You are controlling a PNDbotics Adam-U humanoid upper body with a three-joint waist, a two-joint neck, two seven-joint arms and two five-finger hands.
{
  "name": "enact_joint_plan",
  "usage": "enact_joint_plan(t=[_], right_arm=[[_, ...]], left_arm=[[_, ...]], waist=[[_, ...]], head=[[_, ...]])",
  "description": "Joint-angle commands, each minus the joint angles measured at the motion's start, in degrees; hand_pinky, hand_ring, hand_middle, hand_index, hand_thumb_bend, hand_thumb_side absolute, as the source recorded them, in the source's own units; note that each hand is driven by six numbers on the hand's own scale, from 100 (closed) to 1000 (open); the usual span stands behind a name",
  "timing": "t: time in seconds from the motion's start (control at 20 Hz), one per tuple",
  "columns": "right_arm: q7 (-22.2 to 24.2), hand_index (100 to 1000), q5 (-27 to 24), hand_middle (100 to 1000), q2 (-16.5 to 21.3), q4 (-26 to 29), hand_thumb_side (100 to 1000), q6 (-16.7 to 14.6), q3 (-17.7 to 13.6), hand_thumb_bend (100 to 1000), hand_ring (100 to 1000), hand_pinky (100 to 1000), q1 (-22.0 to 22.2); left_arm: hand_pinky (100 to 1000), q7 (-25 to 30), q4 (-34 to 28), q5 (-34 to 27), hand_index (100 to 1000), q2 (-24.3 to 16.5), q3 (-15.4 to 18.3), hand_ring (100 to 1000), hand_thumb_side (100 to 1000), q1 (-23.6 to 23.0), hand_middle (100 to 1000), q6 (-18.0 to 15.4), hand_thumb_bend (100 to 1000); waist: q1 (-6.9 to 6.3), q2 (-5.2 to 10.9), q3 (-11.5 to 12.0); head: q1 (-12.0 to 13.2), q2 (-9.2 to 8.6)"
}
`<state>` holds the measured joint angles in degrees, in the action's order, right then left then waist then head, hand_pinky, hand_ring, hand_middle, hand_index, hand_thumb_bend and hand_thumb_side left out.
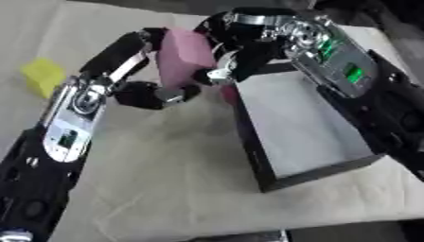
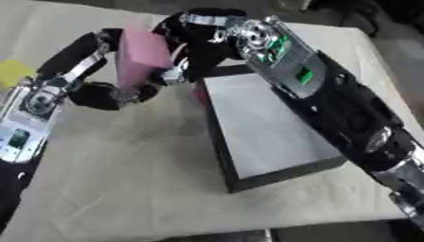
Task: Pick up the objects with one hand, pass them to the other hand, and then place them into the box on the other side of the table.
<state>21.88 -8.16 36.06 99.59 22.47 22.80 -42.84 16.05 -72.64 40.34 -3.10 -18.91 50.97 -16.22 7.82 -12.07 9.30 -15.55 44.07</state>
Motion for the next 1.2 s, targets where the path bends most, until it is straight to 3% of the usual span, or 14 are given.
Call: enact_joint_plan(t=[0.05, 0.45, 1.2], right_arm=[[-0.47, 574, -0.12, 508, 1.93, 0.99, 134, 0.06, -1.74, 163, 761, 736, -1.23], [-0.85, 568, 0.35, 500, 2.5, 0.93, 115, 0.08, -2.04, 188, 756, 735, -0.9], [-2.38, 566, 0.6, 496, 6.86, 2.96, 100, -0.25, -3.89, 210, 753, 742, 3.08]], left_arm=[[982, -0.81, -0.42, 0.45, 793, 0.49, -0.39, 816, 841, 0.84, 714, 0.19, 659], [978, -2.08, -0.58, 1.0, 797, 0.05, -0.33, 818, 891, 0.54, 717, -0.28, 751], [970, -5.72, -1.97, 1.98, 794, -4.04, 0.87, 815, 857, -3.15, 713, 0.55, 725]], waist=[[0.53, 0.69, -0.12], [0.53, 1.07, -0.13], [-0.09, 2.76, -2.04]], head=[[-0.28, 0.05], [-0.38, 0.05], [-1.36, 0.05]])
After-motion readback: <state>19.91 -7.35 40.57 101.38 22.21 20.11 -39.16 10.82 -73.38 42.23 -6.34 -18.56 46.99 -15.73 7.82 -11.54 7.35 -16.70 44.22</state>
